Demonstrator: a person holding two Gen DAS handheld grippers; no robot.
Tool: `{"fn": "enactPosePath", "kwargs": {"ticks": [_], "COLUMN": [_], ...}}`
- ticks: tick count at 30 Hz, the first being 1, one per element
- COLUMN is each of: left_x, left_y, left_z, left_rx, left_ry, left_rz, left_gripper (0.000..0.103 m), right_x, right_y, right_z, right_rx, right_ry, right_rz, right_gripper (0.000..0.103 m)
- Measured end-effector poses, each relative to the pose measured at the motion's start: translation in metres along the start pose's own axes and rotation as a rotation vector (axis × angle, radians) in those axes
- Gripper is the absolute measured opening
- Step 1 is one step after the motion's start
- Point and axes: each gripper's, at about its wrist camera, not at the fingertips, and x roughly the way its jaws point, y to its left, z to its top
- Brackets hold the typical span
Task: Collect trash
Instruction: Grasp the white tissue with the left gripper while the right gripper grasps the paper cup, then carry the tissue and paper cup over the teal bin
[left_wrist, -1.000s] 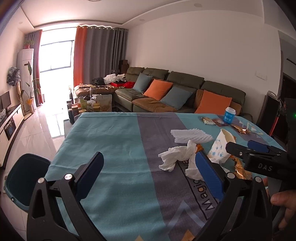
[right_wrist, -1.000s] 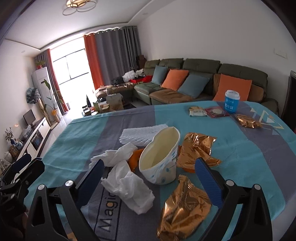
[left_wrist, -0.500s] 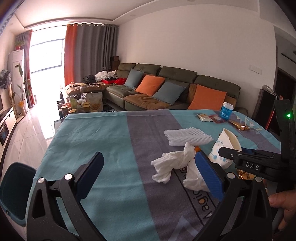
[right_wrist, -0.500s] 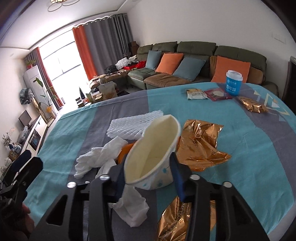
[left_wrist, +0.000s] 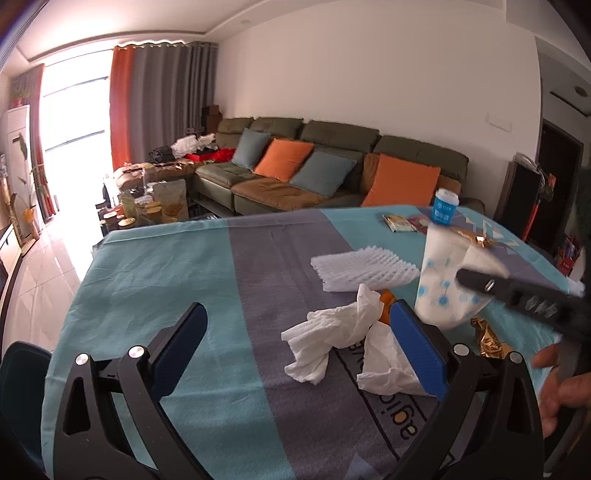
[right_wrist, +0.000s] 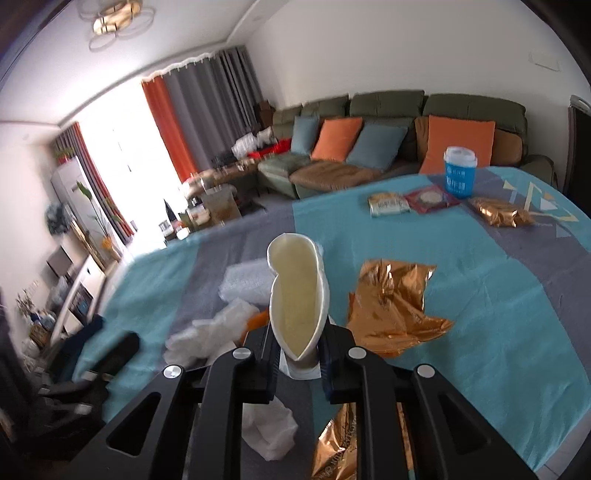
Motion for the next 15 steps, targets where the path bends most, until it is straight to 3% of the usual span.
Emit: {"fn": "enactPosePath", "kwargs": {"ticks": [4, 7, 11, 13, 15], "left_x": [0.029, 0.048, 0.071, 0.082, 0.085], "left_y": [0.004, 0.009, 0.014, 0.014, 0.014], "left_z": [0.0, 0.001, -0.001, -0.004, -0.005], "left_rx": [-0.031, -0.068, -0.107, -0.124, -0.124], "left_ry": [0.106, 0.169, 0.261, 0.309, 0.319], "left_rz": [-0.032, -0.058, -0.06, -0.087, -0.091], "left_gripper": [0.097, 0.094, 0.073, 0.054, 0.049], "right_x": [-0.017, -0.018, -0.019, -0.021, -0.022], "right_y": [0.003, 0.001, -0.007, -0.009, -0.012], "right_z": [0.006, 0.006, 0.007, 0.008, 0.009], "right_rx": [-0.011, -0.005, 0.008, 0.01, 0.011], "right_ry": [-0.072, -0.072, -0.07, -0.076, -0.08], "right_rz": [0.022, 0.027, 0.025, 0.025, 0.025], "right_gripper": [0.016, 0.016, 0.016, 0.016, 0.017]}}
